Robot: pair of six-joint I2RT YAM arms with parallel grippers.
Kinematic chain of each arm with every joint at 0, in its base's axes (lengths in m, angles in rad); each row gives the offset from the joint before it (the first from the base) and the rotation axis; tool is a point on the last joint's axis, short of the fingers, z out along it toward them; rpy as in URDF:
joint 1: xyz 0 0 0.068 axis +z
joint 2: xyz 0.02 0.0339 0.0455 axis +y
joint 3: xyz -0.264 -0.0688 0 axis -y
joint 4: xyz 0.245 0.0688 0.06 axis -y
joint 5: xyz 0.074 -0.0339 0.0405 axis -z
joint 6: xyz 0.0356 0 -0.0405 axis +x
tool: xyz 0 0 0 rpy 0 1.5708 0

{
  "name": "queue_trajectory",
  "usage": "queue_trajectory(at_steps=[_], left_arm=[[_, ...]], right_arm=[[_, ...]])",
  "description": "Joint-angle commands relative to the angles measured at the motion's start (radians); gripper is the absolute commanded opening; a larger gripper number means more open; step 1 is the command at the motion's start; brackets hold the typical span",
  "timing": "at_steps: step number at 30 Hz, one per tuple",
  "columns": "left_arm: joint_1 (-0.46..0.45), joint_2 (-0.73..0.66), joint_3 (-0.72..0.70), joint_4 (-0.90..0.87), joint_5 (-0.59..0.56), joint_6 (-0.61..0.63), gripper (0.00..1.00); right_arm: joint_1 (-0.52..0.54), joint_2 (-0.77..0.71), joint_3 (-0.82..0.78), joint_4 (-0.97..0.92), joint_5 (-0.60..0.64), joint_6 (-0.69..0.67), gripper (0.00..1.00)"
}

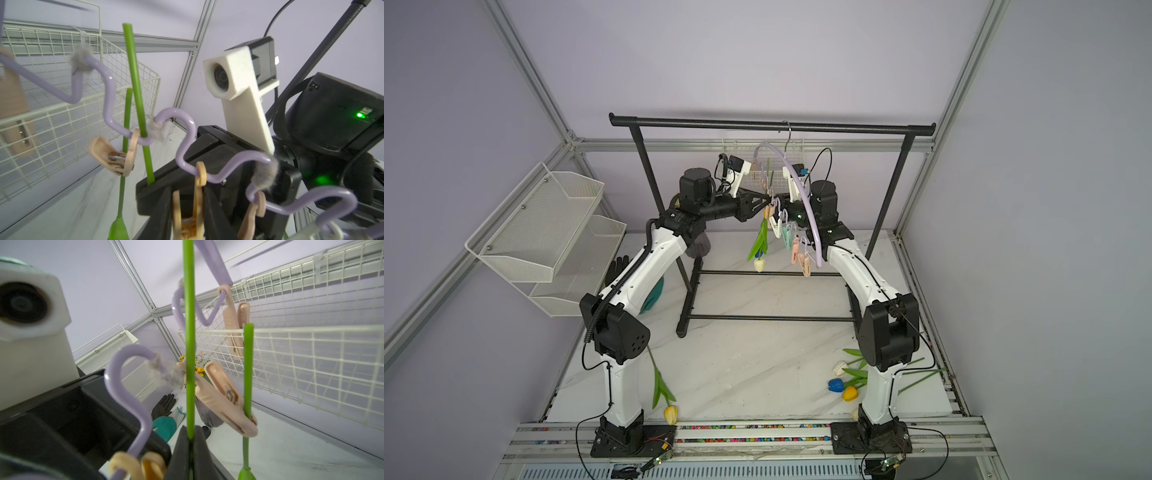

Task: Dry the flowers on a clothes hanger
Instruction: Open the clamp at the hanger.

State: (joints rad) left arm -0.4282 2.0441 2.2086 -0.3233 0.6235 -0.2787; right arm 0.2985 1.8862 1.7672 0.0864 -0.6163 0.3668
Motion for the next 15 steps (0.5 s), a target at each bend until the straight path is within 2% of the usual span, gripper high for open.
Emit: queue_trajectory(at_steps=[1, 8, 15], left_arm=[[-0.006, 0.001, 0.028, 0.014, 0.002, -0.020, 0.25], [-0.007, -0.012, 0.025, 0.033, -0.011, -0.035, 0.25], [-0.007, -0.015, 0.010, 0.072, -0.014, -0.067, 0.24]], right_arm=[[0.008, -0.062, -0.041, 0.044, 0.038, 0.041, 0.00], [0.003, -0.177, -0.187, 0.050, 0.158, 0.109, 0.00], [0.003, -0.252, -0.372, 0.201, 0.183, 0.272, 0.00]])
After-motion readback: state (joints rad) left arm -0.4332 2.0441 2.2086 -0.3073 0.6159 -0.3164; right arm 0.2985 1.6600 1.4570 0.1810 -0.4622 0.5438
